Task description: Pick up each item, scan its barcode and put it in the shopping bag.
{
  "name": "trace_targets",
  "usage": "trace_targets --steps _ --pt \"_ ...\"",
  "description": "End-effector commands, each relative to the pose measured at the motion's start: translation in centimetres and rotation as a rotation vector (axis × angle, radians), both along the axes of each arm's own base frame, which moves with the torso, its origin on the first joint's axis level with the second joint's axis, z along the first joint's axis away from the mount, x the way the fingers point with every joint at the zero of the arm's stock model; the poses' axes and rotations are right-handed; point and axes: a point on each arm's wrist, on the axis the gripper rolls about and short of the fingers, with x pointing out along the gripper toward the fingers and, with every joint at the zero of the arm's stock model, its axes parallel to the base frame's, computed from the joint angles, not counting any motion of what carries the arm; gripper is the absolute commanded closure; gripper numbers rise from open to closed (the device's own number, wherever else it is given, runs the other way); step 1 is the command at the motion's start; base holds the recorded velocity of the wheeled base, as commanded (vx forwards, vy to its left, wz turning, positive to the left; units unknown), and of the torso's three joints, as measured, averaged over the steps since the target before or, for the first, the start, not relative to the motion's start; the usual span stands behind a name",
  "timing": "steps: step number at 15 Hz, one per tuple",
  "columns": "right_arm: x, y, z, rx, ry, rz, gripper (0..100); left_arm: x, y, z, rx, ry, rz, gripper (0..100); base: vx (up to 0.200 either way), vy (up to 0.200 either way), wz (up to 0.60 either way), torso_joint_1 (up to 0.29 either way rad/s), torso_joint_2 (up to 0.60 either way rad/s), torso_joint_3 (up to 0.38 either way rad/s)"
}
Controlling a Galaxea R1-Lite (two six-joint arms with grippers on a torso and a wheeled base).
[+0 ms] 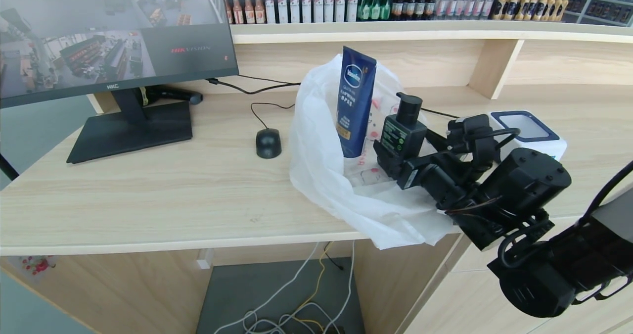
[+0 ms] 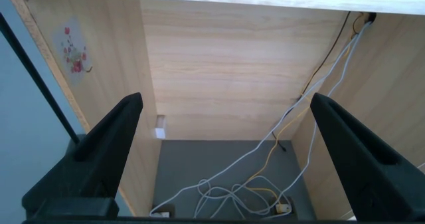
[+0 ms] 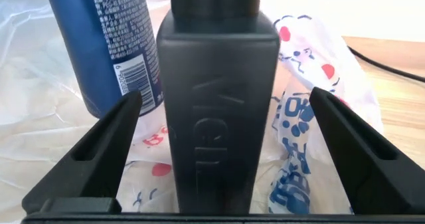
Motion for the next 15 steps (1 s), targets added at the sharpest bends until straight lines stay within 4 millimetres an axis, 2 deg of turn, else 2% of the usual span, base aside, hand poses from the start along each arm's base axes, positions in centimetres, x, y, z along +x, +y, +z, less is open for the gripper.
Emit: trace_targets --steps 1,4,6,8,10,11,12,14,15 --pt "-1.6 -0.9 2.1 0.029 -0.055 -0.001 0 0.0 0.0 0.0 0.0 -0.001 0.0 0 0.0 0.0 0.0 0.0 0.0 0.0" --pt "-4.6 -2.8 5.6 0.074 -0.15 -0.012 0 0.0 0.0 0.0 -0.002 -0.001 0.001 0 0.0 0.0 0.0 0.0 0.0 0.0" --pt "-6.3 -3.9 7.2 0.102 -0.197 -0.014 0 0.0 0.0 0.0 -0.002 -0.001 0.0 0 0.0 0.0 0.0 0.0 0.0 0.0" --pt "-9.0 -5.8 6.8 0.092 -0.183 -0.031 0 0.0 0.0 0.0 -0.002 -0.001 0.001 0 0.0 0.0 0.0 0.0 0.0 0.0" --pt "-12.5 -7.6 6.0 0.084 -0.168 -0.033 0 0.0 0.0 0.0 -0.002 -0.001 0.001 0 0.0 0.0 0.0 0.0 0.0 0.0" --pt "-13.5 -8.1 5.3 0.076 -0.15 -0.032 0 0.0 0.0 0.0 -0.002 -0.001 0.0 0 0.0 0.0 0.0 0.0 0.0 0.0" --pt "-15.9 -9.3 3.8 0.056 -0.113 -0.033 0 0.0 0.0 0.0 -0.002 -0.001 0.0 0 0.0 0.0 0.0 0.0 0.0 0.0" --pt "-18.9 -10.8 2.1 0.045 -0.091 -0.032 0 0.0 0.0 0.0 -0.002 -0.001 0.001 0 0.0 0.0 0.0 0.0 0.0 0.0" --pt "-19.8 -11.3 2.7 0.078 -0.139 -0.031 0 0.0 0.0 0.0 0.0 -0.001 0.0 0 0.0 0.0 0.0 0.0 0.0 0.0"
